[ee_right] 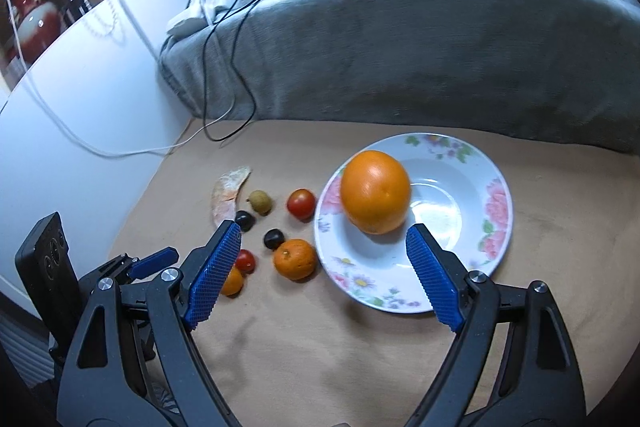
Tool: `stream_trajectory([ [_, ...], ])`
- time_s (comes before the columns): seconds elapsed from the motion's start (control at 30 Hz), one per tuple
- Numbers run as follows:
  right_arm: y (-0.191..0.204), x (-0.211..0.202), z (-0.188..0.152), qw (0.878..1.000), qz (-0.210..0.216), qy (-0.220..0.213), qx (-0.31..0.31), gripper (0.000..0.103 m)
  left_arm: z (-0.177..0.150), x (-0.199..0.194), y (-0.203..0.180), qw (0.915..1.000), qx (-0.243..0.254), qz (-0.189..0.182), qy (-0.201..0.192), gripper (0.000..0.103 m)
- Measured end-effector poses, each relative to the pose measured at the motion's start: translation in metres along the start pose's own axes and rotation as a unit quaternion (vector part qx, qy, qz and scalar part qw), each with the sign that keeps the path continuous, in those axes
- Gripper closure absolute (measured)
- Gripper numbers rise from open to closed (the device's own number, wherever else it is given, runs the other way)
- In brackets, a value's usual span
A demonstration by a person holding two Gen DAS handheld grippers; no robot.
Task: Organize fruits
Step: 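Open the left tool, release the orange, and move toward a mandarin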
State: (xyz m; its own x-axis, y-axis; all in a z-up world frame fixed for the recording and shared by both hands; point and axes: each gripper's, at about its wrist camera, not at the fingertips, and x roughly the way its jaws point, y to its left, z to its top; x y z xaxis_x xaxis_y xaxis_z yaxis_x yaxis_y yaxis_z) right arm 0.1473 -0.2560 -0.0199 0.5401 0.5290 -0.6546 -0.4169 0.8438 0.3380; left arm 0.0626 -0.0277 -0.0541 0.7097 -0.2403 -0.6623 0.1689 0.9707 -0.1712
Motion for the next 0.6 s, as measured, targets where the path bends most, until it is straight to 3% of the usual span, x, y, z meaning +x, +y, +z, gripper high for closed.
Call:
stream_trajectory([
  [0.6, 0.053, 0.034, -0.004, 0.995, 0.007, 0.045, -0.086, 0.016, -0.029, -0.003, 0.031, 0.9996, -0.022, 0.009, 0.018, 0.041],
])
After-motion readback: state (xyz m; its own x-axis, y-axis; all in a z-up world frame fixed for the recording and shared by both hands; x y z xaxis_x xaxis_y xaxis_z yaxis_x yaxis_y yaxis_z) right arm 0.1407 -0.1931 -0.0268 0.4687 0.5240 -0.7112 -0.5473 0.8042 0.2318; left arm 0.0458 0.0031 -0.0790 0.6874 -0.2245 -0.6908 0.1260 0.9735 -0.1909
